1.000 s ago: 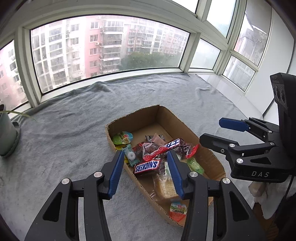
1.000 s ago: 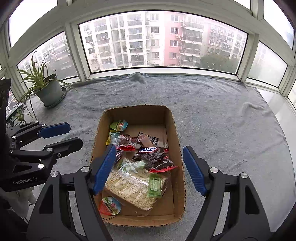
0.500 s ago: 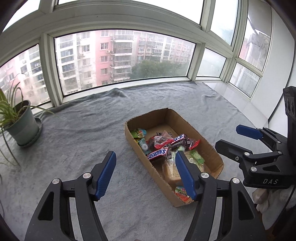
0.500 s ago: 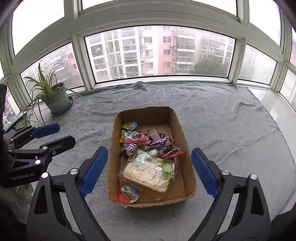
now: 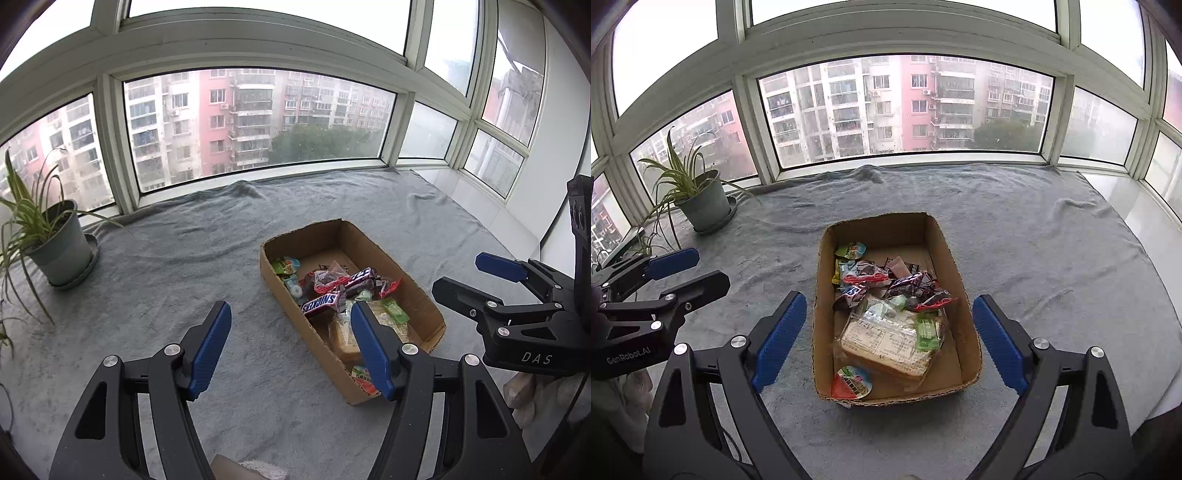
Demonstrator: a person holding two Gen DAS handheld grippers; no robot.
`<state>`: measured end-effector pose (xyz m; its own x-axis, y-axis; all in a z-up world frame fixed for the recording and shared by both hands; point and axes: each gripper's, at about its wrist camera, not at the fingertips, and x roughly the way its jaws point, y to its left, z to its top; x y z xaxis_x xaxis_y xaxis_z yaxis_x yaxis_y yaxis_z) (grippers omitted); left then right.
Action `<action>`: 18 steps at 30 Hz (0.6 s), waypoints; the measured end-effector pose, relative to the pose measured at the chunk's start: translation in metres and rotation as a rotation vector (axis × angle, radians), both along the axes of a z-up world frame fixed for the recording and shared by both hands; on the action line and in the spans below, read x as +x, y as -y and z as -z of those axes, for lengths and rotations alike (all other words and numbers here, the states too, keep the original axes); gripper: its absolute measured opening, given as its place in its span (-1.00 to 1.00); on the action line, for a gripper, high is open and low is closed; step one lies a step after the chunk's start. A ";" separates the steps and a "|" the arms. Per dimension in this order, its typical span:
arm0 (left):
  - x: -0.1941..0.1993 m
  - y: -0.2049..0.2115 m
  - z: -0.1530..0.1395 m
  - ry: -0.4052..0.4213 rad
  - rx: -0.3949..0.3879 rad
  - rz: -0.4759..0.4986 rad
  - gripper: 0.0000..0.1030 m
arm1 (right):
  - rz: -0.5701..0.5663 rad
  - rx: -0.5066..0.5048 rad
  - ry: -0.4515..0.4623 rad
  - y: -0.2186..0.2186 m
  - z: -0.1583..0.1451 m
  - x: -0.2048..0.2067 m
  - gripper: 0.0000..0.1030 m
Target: Organize snacks
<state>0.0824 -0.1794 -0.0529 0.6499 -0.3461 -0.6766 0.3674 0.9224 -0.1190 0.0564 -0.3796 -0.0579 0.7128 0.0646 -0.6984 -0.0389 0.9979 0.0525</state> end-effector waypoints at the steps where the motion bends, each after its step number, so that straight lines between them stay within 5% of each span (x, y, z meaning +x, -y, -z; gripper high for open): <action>1: 0.000 0.000 0.000 0.001 0.000 -0.001 0.30 | 0.000 -0.001 -0.002 0.000 0.000 0.000 0.82; 18: -0.003 0.001 -0.002 0.005 -0.004 0.000 0.30 | 0.015 0.001 -0.016 0.001 0.004 -0.001 0.82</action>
